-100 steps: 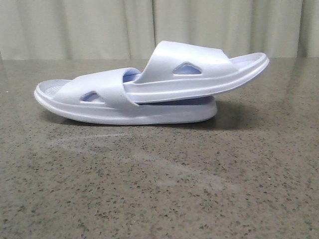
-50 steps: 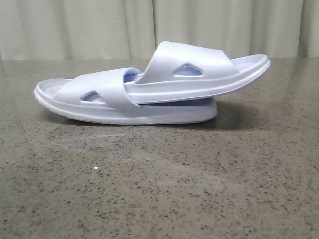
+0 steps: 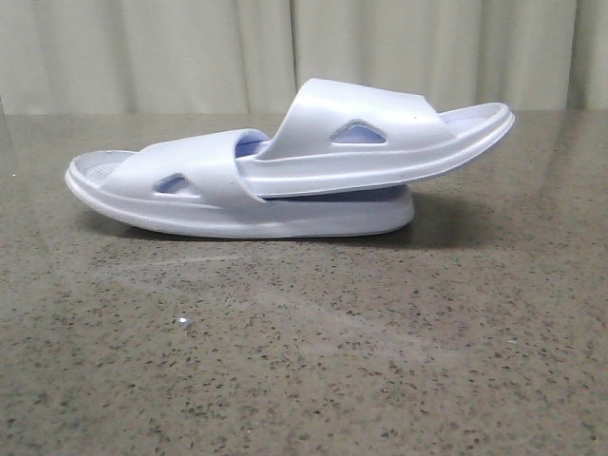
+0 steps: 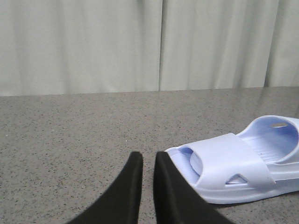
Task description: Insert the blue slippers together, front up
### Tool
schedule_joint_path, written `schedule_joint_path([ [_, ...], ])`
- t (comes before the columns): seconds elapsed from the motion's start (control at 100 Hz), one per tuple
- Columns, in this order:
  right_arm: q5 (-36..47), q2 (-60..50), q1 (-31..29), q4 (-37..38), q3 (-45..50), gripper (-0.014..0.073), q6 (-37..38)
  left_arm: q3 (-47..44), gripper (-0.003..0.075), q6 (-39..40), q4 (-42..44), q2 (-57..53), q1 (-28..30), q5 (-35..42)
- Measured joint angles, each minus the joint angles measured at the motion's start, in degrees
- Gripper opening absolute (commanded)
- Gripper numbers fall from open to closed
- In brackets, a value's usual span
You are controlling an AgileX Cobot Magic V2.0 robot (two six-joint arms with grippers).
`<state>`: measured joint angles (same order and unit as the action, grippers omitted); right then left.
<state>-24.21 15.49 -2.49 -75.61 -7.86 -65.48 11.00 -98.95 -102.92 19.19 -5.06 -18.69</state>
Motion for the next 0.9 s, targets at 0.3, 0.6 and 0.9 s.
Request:
schedule_joint_path([
  [0.3, 0.0, 0.0, 0.0, 0.0, 0.0, -0.0089, 0.0, -0.4, 0.0015, 0.0, 0.0, -0.3, 0.0, -0.1],
  [0.6, 0.0, 0.0, 0.0, -0.1, 0.0, -0.0089, -0.1, -1.1, 0.0015, 23.8, 17.8, -2.4, 0.0, 7.3],
  [0.9, 0.0, 0.0, 0.0, -0.1, 0.0, -0.0089, -0.1, -1.1, 0.0015, 89.8, 80.5, -2.4, 0.0, 9.4],
])
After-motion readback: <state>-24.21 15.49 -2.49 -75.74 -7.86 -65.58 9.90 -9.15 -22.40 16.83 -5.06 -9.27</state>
